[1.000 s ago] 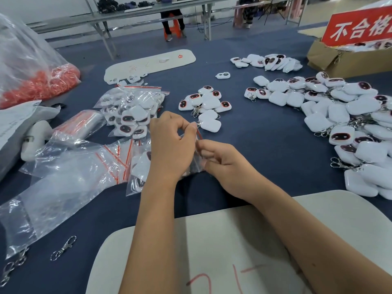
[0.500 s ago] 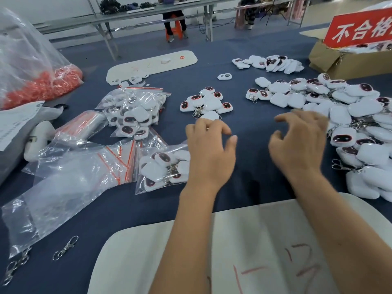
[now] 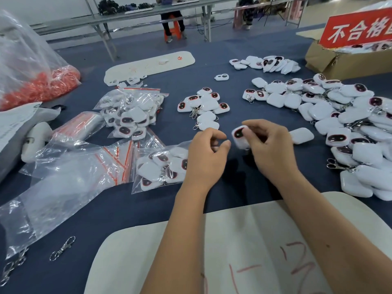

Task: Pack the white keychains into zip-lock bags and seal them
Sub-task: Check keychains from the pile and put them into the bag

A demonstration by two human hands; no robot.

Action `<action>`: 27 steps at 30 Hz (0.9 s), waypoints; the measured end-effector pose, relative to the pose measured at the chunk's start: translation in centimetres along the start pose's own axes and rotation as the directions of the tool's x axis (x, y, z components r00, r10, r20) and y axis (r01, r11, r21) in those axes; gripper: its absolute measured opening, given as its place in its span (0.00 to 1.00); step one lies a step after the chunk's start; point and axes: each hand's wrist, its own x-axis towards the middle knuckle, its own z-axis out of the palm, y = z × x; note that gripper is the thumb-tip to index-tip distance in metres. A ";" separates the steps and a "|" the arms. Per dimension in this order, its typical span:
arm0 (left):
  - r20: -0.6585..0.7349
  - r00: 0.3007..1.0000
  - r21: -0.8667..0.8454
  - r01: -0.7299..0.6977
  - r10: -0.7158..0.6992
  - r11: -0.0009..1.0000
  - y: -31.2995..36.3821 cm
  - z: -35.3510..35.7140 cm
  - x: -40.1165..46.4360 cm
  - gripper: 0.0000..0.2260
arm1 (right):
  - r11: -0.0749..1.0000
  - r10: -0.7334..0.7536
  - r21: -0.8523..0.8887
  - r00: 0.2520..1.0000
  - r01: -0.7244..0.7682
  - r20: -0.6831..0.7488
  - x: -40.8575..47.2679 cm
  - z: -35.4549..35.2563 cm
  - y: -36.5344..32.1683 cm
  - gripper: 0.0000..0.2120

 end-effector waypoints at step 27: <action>0.041 0.985 -0.211 0.172 -0.167 0.962 -0.3 -1.6 0.2 0.06 | 0.849 0.026 0.498 0.955 -0.176 0.294 -0.7 1.3 -0.7 0.08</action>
